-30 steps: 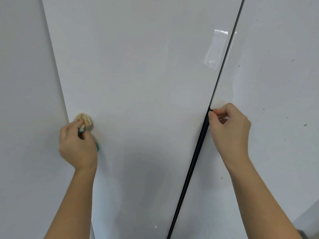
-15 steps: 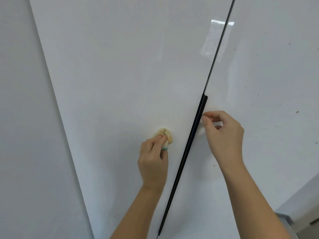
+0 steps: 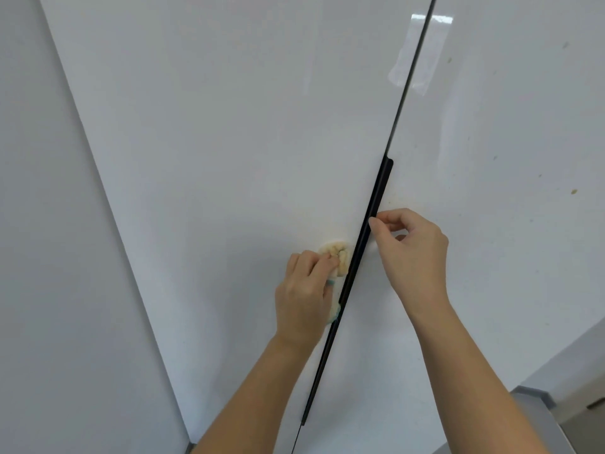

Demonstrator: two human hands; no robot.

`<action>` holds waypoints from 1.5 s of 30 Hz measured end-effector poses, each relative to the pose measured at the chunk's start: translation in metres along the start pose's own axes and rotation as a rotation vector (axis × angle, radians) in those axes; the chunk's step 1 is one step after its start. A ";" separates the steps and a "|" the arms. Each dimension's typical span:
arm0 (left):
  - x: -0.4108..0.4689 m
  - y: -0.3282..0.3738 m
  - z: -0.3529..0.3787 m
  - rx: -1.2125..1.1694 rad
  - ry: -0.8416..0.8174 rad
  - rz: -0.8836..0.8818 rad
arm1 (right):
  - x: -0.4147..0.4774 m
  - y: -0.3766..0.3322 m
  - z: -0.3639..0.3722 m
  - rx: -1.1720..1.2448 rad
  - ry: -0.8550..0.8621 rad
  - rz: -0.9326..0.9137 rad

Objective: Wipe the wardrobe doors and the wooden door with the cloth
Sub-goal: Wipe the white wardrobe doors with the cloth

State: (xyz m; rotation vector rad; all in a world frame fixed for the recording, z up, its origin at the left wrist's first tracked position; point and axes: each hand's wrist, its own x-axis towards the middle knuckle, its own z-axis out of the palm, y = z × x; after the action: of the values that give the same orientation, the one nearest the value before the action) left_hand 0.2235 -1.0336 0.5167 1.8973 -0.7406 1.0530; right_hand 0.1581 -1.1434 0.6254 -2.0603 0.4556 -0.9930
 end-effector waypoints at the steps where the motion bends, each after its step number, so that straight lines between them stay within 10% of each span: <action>1: 0.000 -0.008 -0.006 0.002 0.013 -0.034 | 0.000 0.000 0.002 0.011 0.006 0.004; 18: 0.030 -0.175 -0.118 0.341 0.283 -0.565 | -0.001 -0.006 0.009 -0.014 0.046 0.008; 32: 0.029 -0.192 -0.106 0.319 0.441 -0.621 | 0.001 -0.004 0.010 0.005 0.029 -0.022; 45: -0.027 -0.051 -0.013 -0.034 0.248 -0.110 | -0.027 0.029 0.021 0.095 0.049 -0.012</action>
State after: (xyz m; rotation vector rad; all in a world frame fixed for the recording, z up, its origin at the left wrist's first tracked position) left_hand 0.2457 -0.9950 0.4778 1.7188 -0.5031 1.1722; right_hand 0.1585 -1.1349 0.5815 -1.9597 0.4137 -1.0546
